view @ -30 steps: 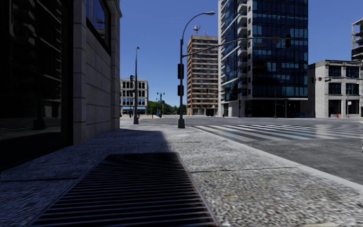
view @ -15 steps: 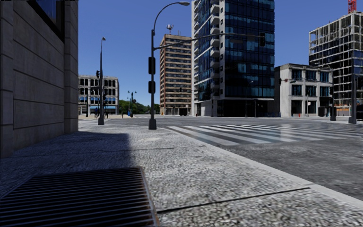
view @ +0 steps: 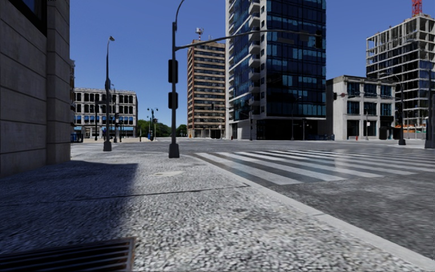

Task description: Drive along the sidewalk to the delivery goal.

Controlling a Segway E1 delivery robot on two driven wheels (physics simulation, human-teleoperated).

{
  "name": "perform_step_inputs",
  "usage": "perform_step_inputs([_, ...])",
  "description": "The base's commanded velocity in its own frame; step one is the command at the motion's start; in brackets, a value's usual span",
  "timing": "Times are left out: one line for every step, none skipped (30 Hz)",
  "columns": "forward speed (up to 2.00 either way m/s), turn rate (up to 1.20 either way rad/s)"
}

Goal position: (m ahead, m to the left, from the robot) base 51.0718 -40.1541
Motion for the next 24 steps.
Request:
perform_step_inputs([2.0,0.0])
perform_step_inputs([2.0,0.0])
perform_step_inputs([2.0,0.0])
perform_step_inputs([2.0,0.0])
perform_step_inputs([2.0,0.0])
perform_step_inputs([2.0,0.0])
perform_step_inputs([2.0,0.0])
perform_step_inputs([2.0,0.0])
perform_step_inputs([2.0,0.0])
perform_step_inputs([2.0,0.0])
perform_step_inputs([2.0,0.0])
perform_step_inputs([2.0,0.0])
perform_step_inputs([2.0,0.0])
perform_step_inputs([2.0,0.0])
perform_step_inputs([2.0,0.0])
perform_step_inputs([2.0,-0.1])
perform_step_inputs([2.0,-0.1])
perform_step_inputs([2.0,-0.17])
perform_step_inputs([2.0,-0.18])
perform_step_inputs([2.0,-0.18])
perform_step_inputs([2.0,-0.19])
perform_step_inputs([2.0,-0.19])
perform_step_inputs([2.0,-0.09])
perform_step_inputs([2.0,-0.09])
